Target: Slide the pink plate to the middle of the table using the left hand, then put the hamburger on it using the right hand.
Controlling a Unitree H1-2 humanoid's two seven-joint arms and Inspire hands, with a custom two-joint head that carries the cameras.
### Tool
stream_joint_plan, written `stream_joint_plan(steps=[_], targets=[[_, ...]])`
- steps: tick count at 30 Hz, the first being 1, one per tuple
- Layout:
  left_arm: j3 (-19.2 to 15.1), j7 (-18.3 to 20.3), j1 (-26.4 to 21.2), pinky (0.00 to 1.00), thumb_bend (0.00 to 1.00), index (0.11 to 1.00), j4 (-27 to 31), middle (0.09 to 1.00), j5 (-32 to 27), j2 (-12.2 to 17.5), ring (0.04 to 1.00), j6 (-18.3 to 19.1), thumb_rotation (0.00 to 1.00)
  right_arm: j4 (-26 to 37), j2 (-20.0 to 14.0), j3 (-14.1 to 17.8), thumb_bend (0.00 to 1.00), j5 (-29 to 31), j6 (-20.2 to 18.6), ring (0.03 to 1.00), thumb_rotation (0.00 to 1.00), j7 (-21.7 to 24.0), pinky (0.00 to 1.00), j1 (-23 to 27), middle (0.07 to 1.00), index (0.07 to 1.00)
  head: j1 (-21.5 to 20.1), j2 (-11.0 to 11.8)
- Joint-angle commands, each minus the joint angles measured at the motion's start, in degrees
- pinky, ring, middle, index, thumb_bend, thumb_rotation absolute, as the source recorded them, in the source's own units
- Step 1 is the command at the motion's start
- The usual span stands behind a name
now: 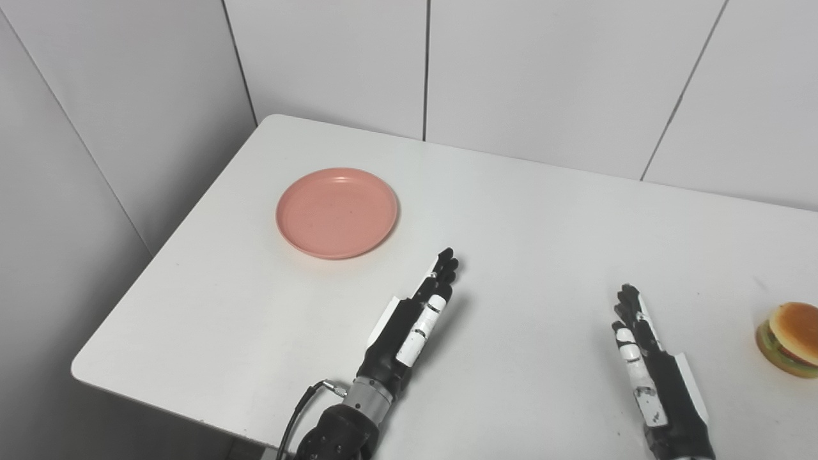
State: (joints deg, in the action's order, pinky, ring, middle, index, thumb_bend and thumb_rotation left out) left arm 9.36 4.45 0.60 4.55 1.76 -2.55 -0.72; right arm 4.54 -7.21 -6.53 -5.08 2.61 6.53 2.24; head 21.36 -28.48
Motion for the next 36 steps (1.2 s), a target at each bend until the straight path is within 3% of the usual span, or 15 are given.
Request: stream_joint_plan(steps=[1, 18, 36], targets=[[2.34, 0.63, 0.02, 1.00, 0.41, 1.000, -5.54, 1.000, 1.19, -1.75, 1.000, 3.68, 1.00, -0.31, -0.48, 0.51, 0.12, 0.86, 0.66, 1.000, 1.00, 0.47, 1.00, -0.34, 1.000, 1.000, 0.53, 0.06], [2.82, 0.17, 0.11, 1.00, 0.42, 1.000, -5.19, 1.000, 1.55, -1.93, 1.000, 4.10, 1.00, 1.91, -0.64, 0.48, 0.05, 0.94, -0.73, 1.000, 1.00, 1.18, 1.00, -0.90, 1.000, 1.000, 1.02, -0.27], [2.23, 1.08, -0.84, 1.00, 0.41, 1.000, -1.46, 1.000, 1.39, -0.31, 1.000, 5.92, 1.00, 3.08, 0.31, 0.24, 0.07, 0.42, -2.10, 1.000, 1.00, 0.83, 1.00, -0.68, 1.000, 1.000, 0.49, -1.02]])
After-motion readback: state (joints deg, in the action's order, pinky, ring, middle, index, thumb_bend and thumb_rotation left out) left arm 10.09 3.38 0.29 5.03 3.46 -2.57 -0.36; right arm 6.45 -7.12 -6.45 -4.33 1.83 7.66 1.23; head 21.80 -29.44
